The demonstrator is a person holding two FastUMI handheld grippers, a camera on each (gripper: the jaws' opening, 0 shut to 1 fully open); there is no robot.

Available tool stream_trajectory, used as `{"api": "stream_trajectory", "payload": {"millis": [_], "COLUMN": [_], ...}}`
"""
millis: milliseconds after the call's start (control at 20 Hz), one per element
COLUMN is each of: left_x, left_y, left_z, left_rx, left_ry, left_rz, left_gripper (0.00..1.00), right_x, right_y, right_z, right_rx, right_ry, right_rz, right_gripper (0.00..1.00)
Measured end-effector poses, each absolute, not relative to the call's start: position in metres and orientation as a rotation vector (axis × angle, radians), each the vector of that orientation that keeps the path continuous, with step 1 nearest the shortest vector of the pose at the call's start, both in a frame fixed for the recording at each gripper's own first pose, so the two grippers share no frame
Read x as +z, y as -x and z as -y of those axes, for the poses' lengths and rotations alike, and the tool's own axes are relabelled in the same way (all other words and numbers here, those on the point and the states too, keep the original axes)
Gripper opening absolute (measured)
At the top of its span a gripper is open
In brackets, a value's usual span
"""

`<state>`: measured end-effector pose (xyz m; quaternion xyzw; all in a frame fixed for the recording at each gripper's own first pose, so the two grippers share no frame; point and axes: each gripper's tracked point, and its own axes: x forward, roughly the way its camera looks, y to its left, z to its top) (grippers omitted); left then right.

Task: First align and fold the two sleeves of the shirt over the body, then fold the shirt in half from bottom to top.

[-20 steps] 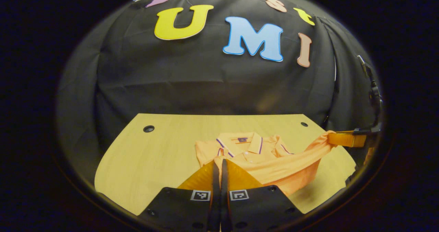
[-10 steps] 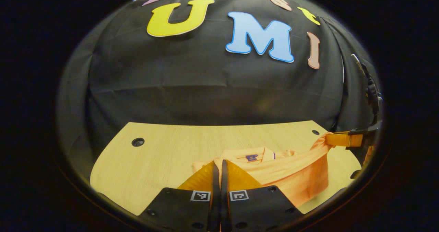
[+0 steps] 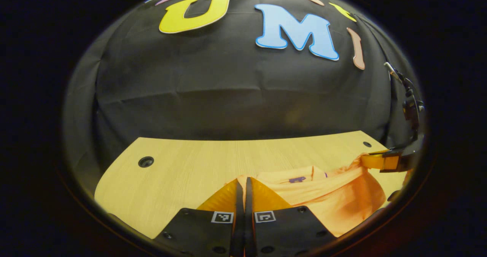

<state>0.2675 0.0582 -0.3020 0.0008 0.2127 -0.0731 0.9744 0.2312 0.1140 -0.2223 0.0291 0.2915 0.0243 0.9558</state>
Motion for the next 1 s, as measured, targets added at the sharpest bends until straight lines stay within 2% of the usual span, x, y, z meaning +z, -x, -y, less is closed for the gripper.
{"api": "stream_trajectory", "payload": {"millis": [250,400,500,550,600,650,700,750,800,850,900,950,1000], "left_x": [-0.317,-0.314,-0.309,-0.305,-0.3,-0.294,-0.287,-0.28,-0.272,-0.265,-0.256,-0.246,-0.237], "left_y": [-0.27,-0.263,-0.258,-0.253,-0.247,-0.243,-0.238,-0.233,-0.226,-0.22,-0.214,-0.206,-0.198], "left_z": [-0.063,-0.061,-0.058,-0.058,-0.057,-0.058,-0.057,-0.056,-0.054,-0.053,-0.051,-0.049,-0.047], "left_rx": [-0.129,-0.133,-0.137,-0.134,-0.133,-0.126,-0.123,-0.126,-0.125,-0.123,-0.125,-0.124,-0.122], "left_ry": [-0.004,-0.004,0.001,0.004,0.004,0.001,-0.002,-0.002,-0.003,-0.008,-0.012,-0.019,-0.026], "left_rz": [-0.469,-0.484,-0.492,-0.49,-0.489,-0.481,-0.474,-0.469,-0.462,-0.451,-0.436,-0.42,-0.403], "left_gripper": [0.08,0.18,0.21,0.27,0.36,0.42,0.48,0.53,0.63,0.67,0.72,0.72,0.78], "right_x": [-0.232,-0.232,-0.227,-0.223,-0.218,-0.213,-0.21,-0.202,-0.196,-0.188,-0.181,-0.171,-0.163], "right_y": [-0.23,-0.225,-0.22,-0.216,-0.212,-0.208,-0.204,-0.198,-0.193,-0.187,-0.181,-0.174,-0.168], "right_z": [-0.115,-0.115,-0.116,-0.116,-0.118,-0.119,-0.119,-0.121,-0.123,-0.123,-0.122,-0.119,-0.116], "right_rx": [0.054,0.065,0.076,0.081,0.09,0.098,0.104,0.117,0.129,0.139,0.145,0.149,0.151], "right_ry": [-0.034,-0.011,0.013,0.021,0.024,0.026,0.026,0.017,0.002,-0.009,-0.016,-0.019,-0.021], "right_rz": [-0.617,-0.625,-0.616,-0.608,-0.598,-0.59,-0.581,-0.569,-0.56,-0.546,-0.528,-0.509,-0.49], "right_gripper": [0.06,0.07,0.11,0.22,0.24,0.36,0.36,0.42,0.53,0.6,0.62,0.71,0.75]}}
